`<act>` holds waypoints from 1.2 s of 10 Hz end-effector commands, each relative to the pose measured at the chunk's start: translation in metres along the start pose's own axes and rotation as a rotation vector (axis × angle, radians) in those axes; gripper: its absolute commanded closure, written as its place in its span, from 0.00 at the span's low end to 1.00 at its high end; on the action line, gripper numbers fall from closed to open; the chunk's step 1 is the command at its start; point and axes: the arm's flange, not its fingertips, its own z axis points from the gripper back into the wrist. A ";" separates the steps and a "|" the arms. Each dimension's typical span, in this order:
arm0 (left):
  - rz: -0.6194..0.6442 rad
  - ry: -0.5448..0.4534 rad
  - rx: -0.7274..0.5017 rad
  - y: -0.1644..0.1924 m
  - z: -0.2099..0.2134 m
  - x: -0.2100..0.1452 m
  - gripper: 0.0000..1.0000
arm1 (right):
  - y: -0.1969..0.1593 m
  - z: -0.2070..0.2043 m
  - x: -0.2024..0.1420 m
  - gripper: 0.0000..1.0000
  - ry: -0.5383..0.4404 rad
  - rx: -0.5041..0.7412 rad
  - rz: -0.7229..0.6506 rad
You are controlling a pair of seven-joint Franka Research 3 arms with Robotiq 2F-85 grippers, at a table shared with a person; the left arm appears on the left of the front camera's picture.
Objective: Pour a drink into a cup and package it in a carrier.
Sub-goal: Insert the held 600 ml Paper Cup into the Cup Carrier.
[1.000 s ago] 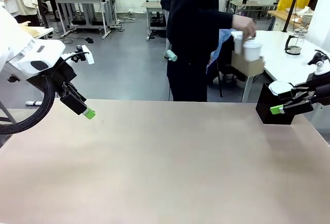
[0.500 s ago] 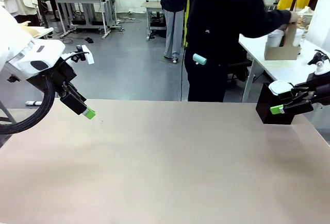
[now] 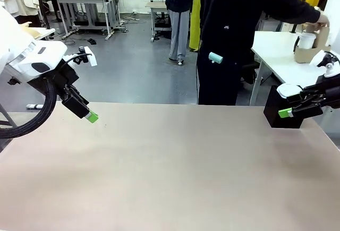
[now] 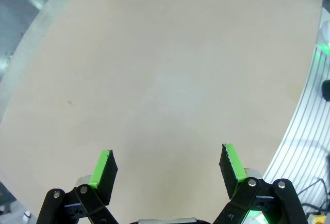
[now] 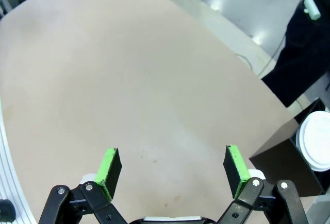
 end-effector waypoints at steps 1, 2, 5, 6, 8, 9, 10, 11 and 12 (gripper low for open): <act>0.012 -0.011 -0.012 -0.001 0.001 0.000 0.00 | 0.000 0.001 0.000 0.00 0.005 -0.007 0.010; 0.012 -0.011 -0.012 -0.001 0.001 0.000 0.00 | 0.000 0.001 0.000 0.00 0.005 -0.007 0.010; 0.012 -0.011 -0.012 -0.001 0.001 0.000 0.00 | 0.000 0.001 0.000 0.00 0.005 -0.007 0.010; 0.012 -0.011 -0.012 -0.001 0.001 0.000 0.00 | 0.000 0.001 0.000 0.00 0.005 -0.007 0.010; 0.012 -0.011 -0.012 -0.001 0.001 0.000 0.00 | 0.000 0.001 0.000 0.00 0.005 -0.007 0.010; 0.012 -0.011 -0.012 -0.001 0.001 0.000 0.00 | 0.000 0.001 0.000 0.00 0.005 -0.007 0.010; 0.012 -0.011 -0.012 -0.001 0.001 0.000 0.00 | 0.000 0.001 0.000 0.00 0.005 -0.007 0.010; 0.012 -0.011 -0.012 -0.001 0.001 0.000 0.00 | 0.000 0.001 0.000 0.00 0.005 -0.007 0.010; 0.012 -0.011 -0.012 -0.001 0.001 0.000 0.00 | 0.000 0.001 0.000 0.00 0.005 -0.007 0.010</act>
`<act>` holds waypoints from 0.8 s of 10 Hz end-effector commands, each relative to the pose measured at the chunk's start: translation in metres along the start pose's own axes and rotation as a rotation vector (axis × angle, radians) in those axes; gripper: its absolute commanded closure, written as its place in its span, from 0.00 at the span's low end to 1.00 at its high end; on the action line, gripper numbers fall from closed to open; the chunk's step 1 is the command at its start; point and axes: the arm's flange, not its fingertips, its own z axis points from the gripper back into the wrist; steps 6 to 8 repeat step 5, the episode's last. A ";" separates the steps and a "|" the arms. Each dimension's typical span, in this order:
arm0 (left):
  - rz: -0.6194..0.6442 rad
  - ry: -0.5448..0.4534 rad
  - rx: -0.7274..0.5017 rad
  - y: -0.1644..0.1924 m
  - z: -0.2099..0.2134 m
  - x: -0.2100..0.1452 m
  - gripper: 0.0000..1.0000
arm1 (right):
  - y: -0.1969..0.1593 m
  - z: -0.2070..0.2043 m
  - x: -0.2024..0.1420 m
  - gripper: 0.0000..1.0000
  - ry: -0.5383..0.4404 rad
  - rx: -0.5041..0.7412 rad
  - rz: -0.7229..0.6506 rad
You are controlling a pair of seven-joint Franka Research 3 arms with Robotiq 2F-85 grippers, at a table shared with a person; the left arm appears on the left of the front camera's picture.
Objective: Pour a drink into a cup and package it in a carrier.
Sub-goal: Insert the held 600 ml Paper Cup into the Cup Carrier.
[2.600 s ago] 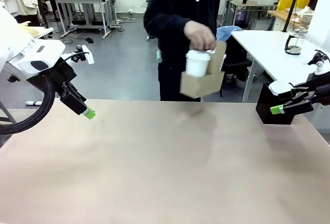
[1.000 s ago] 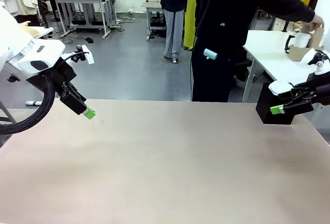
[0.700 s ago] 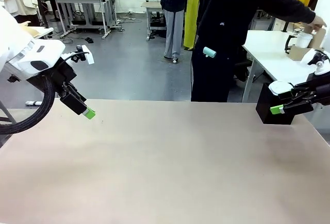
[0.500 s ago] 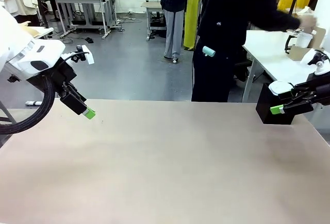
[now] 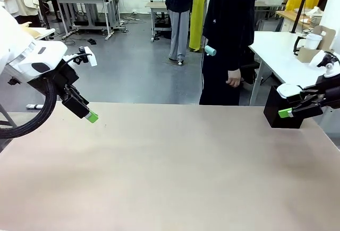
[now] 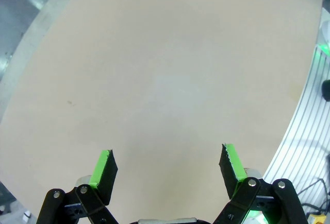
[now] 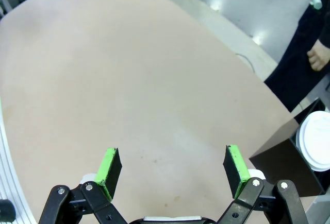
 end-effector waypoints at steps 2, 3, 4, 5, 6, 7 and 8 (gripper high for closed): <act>0.012 -0.011 -0.012 -0.001 0.001 0.000 0.00 | 0.000 0.001 0.000 0.00 0.005 -0.007 0.010; 0.012 -0.011 -0.012 -0.001 0.001 0.000 0.00 | 0.000 0.001 0.000 0.00 0.005 -0.007 0.010; 0.012 -0.011 -0.012 -0.001 0.001 0.000 0.00 | 0.000 0.001 0.000 0.00 0.005 -0.007 0.010; 0.012 -0.011 -0.012 -0.001 0.001 0.000 0.00 | 0.000 0.001 0.000 0.00 0.005 -0.007 0.010; 0.012 -0.011 -0.012 -0.001 0.001 0.000 0.00 | 0.000 0.001 0.000 0.00 0.005 -0.007 0.010; 0.012 -0.011 -0.012 -0.001 0.001 0.000 0.00 | 0.000 0.001 0.000 0.00 0.005 -0.007 0.010; 0.012 -0.011 -0.012 -0.001 0.001 0.000 0.00 | 0.000 0.001 0.000 0.00 0.005 -0.007 0.010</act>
